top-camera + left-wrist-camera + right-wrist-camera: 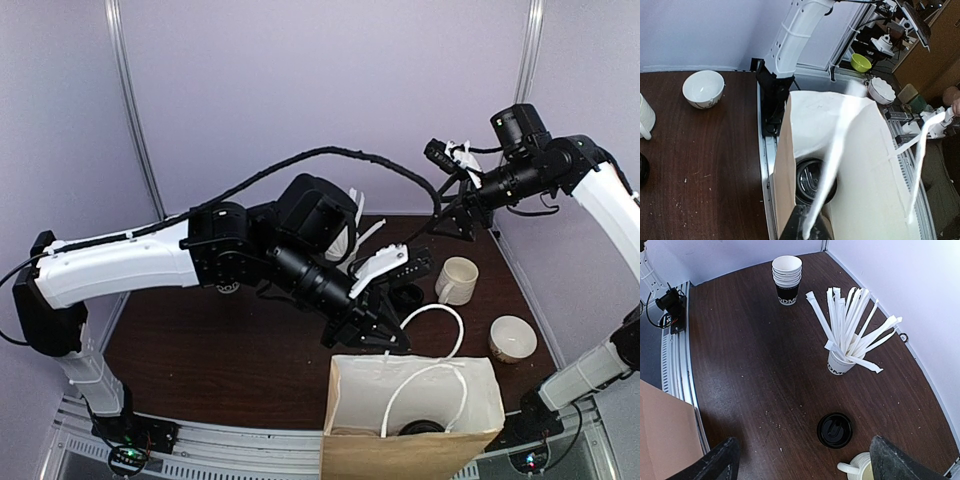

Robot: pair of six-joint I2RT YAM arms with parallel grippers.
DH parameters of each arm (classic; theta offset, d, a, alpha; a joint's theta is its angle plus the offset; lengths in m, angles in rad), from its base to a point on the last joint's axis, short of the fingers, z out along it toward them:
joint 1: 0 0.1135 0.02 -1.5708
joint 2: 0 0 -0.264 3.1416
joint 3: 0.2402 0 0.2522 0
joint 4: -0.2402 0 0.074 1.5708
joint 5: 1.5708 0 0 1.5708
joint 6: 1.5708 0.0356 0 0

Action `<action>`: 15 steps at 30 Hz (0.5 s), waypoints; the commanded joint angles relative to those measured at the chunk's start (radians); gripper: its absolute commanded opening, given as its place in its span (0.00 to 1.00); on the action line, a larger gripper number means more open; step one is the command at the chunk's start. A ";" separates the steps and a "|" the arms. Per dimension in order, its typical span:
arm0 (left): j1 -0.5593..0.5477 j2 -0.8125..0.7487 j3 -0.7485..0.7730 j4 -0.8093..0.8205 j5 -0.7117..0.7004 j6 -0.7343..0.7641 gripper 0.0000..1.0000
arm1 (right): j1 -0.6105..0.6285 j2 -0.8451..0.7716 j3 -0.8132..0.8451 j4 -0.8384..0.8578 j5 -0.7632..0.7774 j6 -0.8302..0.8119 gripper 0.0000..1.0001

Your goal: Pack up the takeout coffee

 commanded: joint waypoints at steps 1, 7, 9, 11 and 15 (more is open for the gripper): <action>0.005 -0.036 0.051 -0.016 -0.033 0.043 0.00 | -0.008 0.005 -0.012 0.028 -0.001 0.007 0.93; 0.064 -0.070 0.075 -0.118 -0.094 0.102 0.00 | -0.008 0.012 -0.012 0.032 -0.005 0.008 0.93; 0.098 -0.084 0.058 -0.118 -0.097 0.107 0.00 | -0.009 0.014 -0.015 0.032 -0.006 0.008 0.93; 0.127 -0.095 0.036 -0.115 -0.101 0.112 0.00 | -0.009 0.013 -0.017 0.034 -0.005 0.008 0.93; 0.177 -0.112 -0.013 -0.095 -0.098 0.120 0.00 | -0.009 0.008 -0.021 0.034 0.001 0.008 0.93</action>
